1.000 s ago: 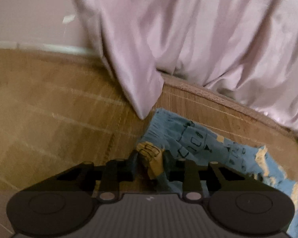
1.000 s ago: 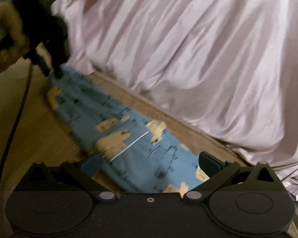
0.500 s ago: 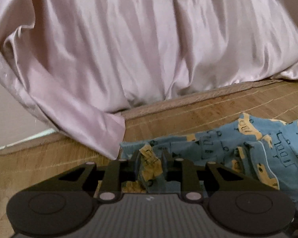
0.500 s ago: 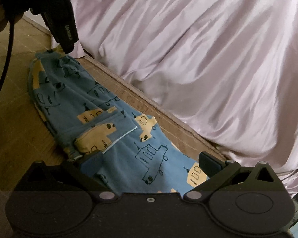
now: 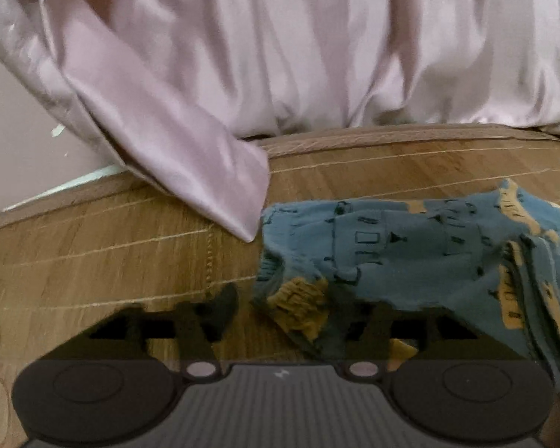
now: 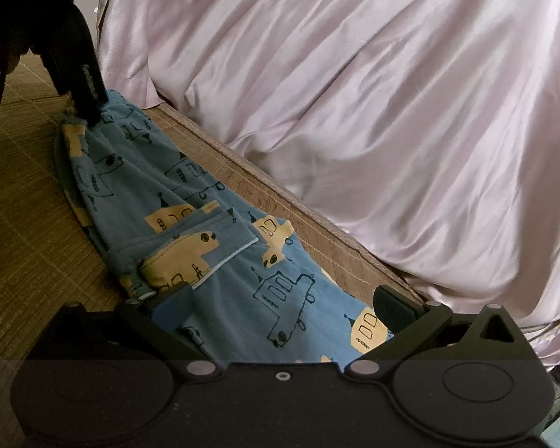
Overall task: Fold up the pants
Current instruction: 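Lift the waistband end with the left gripper and fold it over the pants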
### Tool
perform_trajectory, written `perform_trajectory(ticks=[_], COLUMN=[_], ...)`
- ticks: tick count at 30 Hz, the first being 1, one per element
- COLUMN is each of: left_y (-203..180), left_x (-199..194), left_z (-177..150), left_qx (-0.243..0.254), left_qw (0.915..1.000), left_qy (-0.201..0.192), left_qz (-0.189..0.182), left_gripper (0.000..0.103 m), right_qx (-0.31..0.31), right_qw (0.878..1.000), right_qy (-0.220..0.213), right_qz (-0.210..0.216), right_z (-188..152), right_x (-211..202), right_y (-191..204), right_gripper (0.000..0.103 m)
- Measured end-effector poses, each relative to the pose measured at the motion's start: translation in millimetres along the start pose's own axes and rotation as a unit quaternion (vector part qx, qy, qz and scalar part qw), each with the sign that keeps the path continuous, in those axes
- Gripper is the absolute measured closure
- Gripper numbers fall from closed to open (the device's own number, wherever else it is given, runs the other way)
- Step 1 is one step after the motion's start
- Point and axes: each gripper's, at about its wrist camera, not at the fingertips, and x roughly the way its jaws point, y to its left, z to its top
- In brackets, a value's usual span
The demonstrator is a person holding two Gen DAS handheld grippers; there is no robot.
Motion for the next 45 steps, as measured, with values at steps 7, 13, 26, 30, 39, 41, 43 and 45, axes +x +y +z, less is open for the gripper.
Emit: perform_trajectory(ticks=[7,13,26,30,39,41,43,45], left_y=[8,-1,-38,-37,-18,-17,-22,-30], left_x=[11,8,-1,-3,-49,-60,-69,-80], left_z=[4,7,-3,-7,22,29,35,41], left_qx=[-0.044,-0.016,0.069,0.076,0.013,0.009,0.009,0.013], left_qw=[0.9981,0.9994,0.9944,0.9945,0.9985,0.9969,0.9952,0.9931], left_qy=[0.039,0.029,0.006,-0.002,-0.044,-0.058,-0.068,-0.078], left_qz=[-0.02,0.003,0.08,0.072,-0.029,-0.052,-0.069,-0.087], left_gripper=[0.04,0.07,0.079,0.082,0.086,0.086,0.086,0.086], right_qx=[0.002,0.002,0.009,0.008,0.123,0.172,0.2,0.217], right_qw=[1.0,1.0,1.0,1.0,0.988,0.977,0.969,0.967], right_qy=[0.001,0.001,0.004,0.004,0.051,0.064,0.074,0.069], right_qz=[0.001,0.001,0.006,0.005,0.078,0.107,0.12,0.113], right_z=[0,0,0,0,-4,-8,-10,-9], right_x=[0,0,2,2,16,21,24,22], right_y=[0,0,-2,-2,-36,-50,-66,-82], right_gripper=[0.001,0.001,0.001,0.001,0.001,0.001,0.001,0.001])
